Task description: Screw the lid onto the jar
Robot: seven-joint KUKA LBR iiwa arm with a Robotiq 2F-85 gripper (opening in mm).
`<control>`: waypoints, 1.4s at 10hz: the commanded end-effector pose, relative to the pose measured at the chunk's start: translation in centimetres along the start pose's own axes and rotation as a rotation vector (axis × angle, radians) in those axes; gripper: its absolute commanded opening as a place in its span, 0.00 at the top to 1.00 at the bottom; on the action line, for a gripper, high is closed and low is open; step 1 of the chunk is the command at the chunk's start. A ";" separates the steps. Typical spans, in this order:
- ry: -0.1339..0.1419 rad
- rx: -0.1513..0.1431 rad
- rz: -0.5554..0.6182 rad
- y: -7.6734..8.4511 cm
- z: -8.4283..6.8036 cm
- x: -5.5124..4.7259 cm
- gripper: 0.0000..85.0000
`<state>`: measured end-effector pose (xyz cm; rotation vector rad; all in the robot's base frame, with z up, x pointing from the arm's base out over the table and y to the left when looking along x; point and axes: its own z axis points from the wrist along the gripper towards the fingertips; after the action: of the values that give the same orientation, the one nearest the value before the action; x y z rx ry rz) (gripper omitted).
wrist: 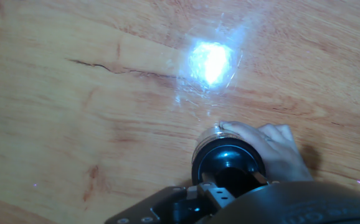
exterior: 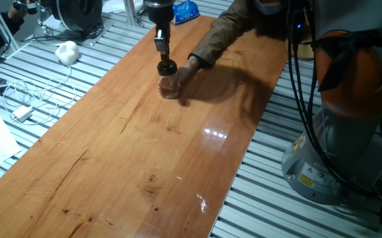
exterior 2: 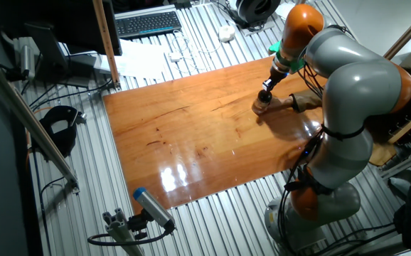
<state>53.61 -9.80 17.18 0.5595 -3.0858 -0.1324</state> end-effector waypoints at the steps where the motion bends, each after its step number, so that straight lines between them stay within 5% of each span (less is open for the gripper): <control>1: -0.004 0.001 0.000 -0.1 0.2 0.0 0.80; 6: -0.008 0.017 0.014 -0.1 0.2 0.1 0.80; 7: -0.013 0.029 0.023 -0.1 0.2 0.1 0.60; 9: -0.020 0.034 0.032 0.0 0.2 0.1 0.60; 10: -0.019 0.036 0.035 0.0 0.1 0.0 0.40; 14: -0.015 0.040 0.051 0.2 -0.3 -0.2 0.40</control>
<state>53.76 -9.49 17.52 0.4809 -3.1198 -0.0730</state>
